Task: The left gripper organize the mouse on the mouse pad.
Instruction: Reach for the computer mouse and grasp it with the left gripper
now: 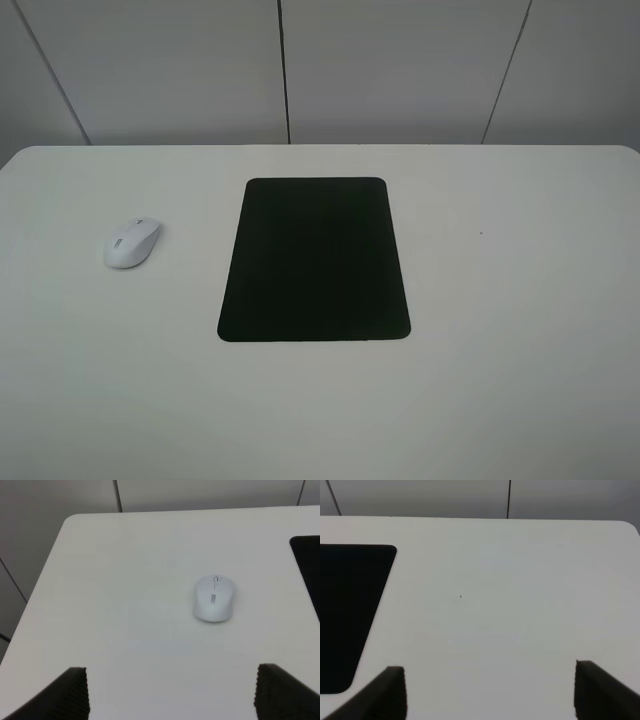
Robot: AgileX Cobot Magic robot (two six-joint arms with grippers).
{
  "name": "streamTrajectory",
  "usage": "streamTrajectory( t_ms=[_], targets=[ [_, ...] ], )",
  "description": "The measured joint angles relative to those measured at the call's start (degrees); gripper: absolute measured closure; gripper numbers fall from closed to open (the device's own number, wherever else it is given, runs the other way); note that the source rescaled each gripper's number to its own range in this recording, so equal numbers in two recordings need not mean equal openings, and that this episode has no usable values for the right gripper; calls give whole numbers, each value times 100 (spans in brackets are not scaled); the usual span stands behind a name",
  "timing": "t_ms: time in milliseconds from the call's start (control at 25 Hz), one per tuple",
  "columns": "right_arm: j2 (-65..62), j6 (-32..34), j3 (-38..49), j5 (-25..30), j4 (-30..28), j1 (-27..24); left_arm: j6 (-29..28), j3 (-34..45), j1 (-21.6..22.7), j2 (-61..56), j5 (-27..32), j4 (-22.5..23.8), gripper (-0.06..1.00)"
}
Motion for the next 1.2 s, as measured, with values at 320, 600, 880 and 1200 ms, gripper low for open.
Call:
streamTrajectory(
  t_ms=[320, 600, 880, 1200],
  targets=[
    [0, 0, 0, 0, 0, 0, 0, 0, 0, 0, 0, 0, 49],
    [0, 0, 0, 0, 0, 0, 0, 0, 0, 0, 0, 0, 49],
    [0, 0, 0, 0, 11, 0, 0, 0, 0, 0, 0, 0, 49],
    [0, 0, 0, 0, 11, 0, 0, 0, -130, 0, 0, 0, 49]
  ],
)
